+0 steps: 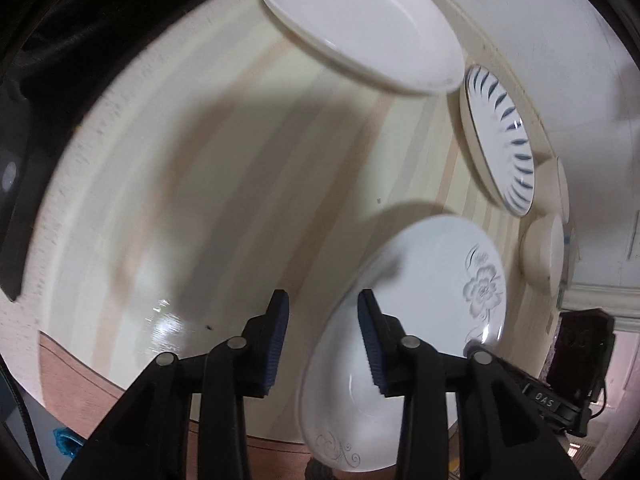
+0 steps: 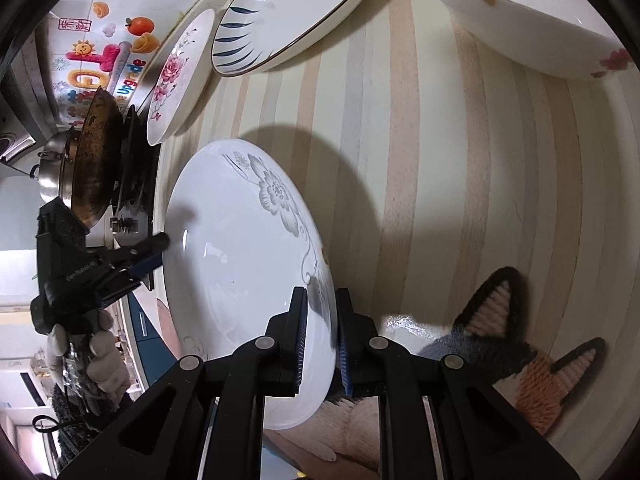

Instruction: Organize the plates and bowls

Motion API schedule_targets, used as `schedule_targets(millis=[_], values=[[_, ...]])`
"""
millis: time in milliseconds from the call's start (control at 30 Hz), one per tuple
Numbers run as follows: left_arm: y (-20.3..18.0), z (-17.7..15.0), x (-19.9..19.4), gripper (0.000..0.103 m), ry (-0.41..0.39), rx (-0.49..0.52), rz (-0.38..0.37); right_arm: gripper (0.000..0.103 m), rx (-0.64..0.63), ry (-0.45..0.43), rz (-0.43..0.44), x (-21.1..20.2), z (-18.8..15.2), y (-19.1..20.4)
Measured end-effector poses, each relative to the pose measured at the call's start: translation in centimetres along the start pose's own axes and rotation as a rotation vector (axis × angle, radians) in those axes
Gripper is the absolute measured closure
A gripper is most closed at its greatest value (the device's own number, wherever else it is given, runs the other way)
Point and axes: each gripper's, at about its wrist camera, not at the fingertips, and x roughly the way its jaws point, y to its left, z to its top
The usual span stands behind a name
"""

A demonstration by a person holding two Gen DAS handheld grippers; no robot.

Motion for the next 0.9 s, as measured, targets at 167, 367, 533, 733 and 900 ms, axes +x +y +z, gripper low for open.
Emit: schedule_targets(millis=[167,367,533,733,900], values=[[-0.9,-1.7,-0.7,0.078,-0.047,0.056,0.062,0.089,-0.060,-0.040,-0.031,-0.1,-0.4,0.6],[-2.2,-3.2,-1.6,0.078,-0.062,0.085,0.070,0.089,-0.085,-0.072,-0.045,-1.3,-1.0,0.4],[-4.7,-4.0,-1.0,0.078,-0.048,0.093,0.053,0.089,-0.065,-0.074,-0.046,-3.4,-1.6,-1.1],[-7.8,-5.4,0.9,0.078,-0.021,0.121,0.044,0.089,-0.025,-0.075,-0.063,-5.9,-2.6,-4.2],[-9.6,-5.7,2.7,0.078,0.001,0.138,0.048,0.089,0.007,-0.077,-0.081,-7.0,-3.2,-6.7]])
